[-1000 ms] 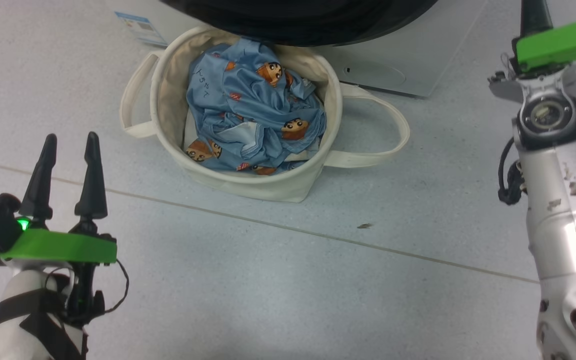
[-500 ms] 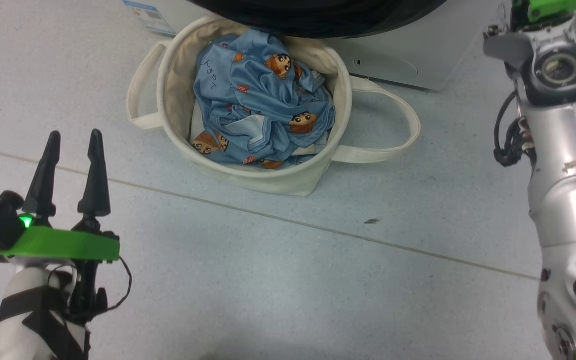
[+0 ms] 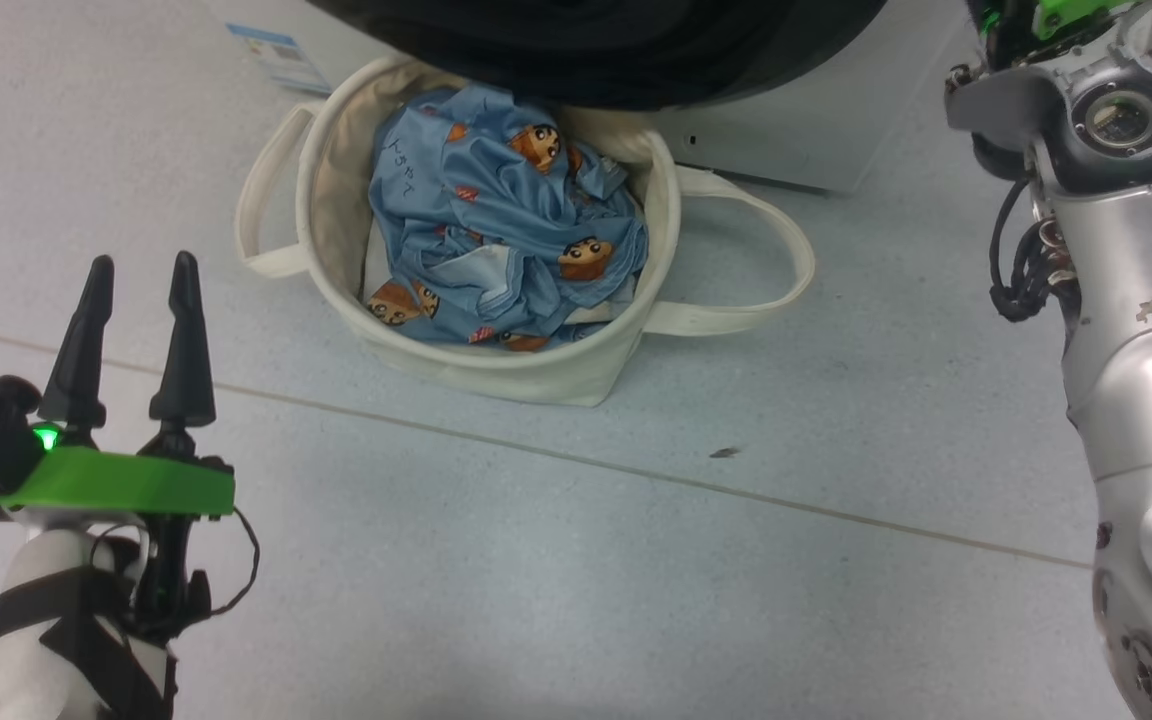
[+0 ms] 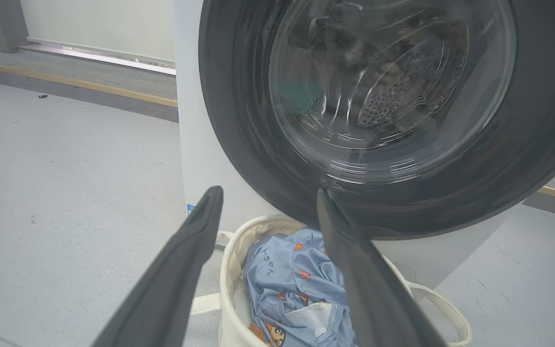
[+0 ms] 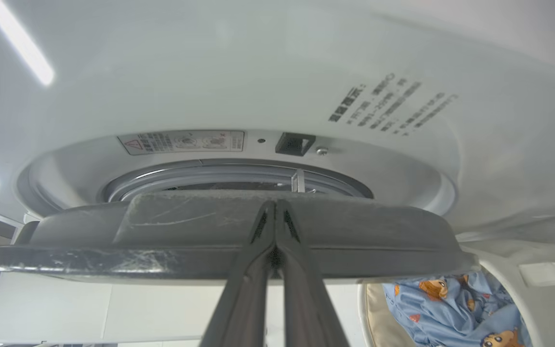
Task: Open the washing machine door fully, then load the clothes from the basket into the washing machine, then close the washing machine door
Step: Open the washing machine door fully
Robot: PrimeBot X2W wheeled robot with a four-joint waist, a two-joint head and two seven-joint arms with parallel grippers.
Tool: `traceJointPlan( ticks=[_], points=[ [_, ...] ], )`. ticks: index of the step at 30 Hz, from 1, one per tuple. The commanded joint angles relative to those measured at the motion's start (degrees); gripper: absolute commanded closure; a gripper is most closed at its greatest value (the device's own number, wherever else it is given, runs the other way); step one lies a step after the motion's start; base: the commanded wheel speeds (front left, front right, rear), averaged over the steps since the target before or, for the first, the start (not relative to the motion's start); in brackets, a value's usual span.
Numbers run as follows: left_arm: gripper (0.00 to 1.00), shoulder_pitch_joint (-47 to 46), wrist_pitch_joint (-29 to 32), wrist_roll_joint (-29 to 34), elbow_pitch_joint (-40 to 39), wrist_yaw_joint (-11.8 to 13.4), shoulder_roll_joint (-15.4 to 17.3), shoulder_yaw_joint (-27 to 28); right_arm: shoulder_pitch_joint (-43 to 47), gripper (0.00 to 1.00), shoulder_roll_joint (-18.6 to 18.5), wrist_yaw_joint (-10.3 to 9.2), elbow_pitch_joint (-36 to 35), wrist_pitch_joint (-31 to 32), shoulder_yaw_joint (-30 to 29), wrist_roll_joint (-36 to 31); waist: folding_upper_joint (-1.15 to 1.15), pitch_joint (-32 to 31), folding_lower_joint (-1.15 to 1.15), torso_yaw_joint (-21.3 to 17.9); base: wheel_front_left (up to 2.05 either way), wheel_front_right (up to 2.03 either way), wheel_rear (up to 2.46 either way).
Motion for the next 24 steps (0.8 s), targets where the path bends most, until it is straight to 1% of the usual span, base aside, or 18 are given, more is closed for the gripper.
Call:
traceJointPlan(
  ticks=[1,6,9,11,14,18,21,24],
  points=[
    [0.0,0.4,-0.7,0.2,-1.3,0.1,2.5,2.4,-0.4,1.0,2.7,0.02,-1.6,3.4,2.9,0.8,0.0,-0.8,0.0,-0.8,0.0,0.0,0.0],
    [0.0,0.9,-0.7,0.4,-0.8,0.1,2.7,2.8,2.7,1.0,2.3,0.02,-2.2,11.2,4.6,3.2,0.0,-2.6,0.0,-1.9,0.0,0.0,0.0],
    [0.0,1.3,-0.7,0.2,-0.9,0.1,2.9,2.6,3.8,1.0,1.4,0.02,-2.7,13.0,3.9,4.5,0.0,-3.3,0.0,-2.2,0.0,0.0,0.0],
    [0.0,1.5,-0.7,0.2,-0.9,0.1,3.1,2.6,4.0,1.0,0.9,0.02,-3.7,11.3,2.7,4.5,0.0,-3.6,0.0,-2.3,0.0,0.0,0.0],
    [0.0,1.5,-0.7,0.1,-0.8,0.1,3.3,2.4,3.7,1.0,0.4,0.02,-5.7,5.9,0.6,3.6,0.0,-3.6,0.0,-2.2,0.0,0.0,0.0],
    [0.0,1.5,-0.7,0.0,-0.5,0.1,3.0,2.0,3.5,1.0,-0.2,0.02,-7.6,0.6,0.0,1.3,0.0,-3.7,0.0,-1.4,0.0,0.0,0.0],
    [0.0,1.7,-0.7,0.0,-0.2,0.1,2.9,1.7,2.9,1.0,-0.3,0.02,-6.8,-0.9,0.2,0.4,0.0,-3.4,0.0,-0.6,0.0,0.0,0.0],
    [0.0,1.6,-0.7,0.0,-0.2,0.1,2.8,1.7,1.3,1.0,-0.1,0.02,-5.0,-0.4,1.1,-0.1,0.0,-2.9,0.0,0.3,0.0,0.0,0.0]
  ],
)
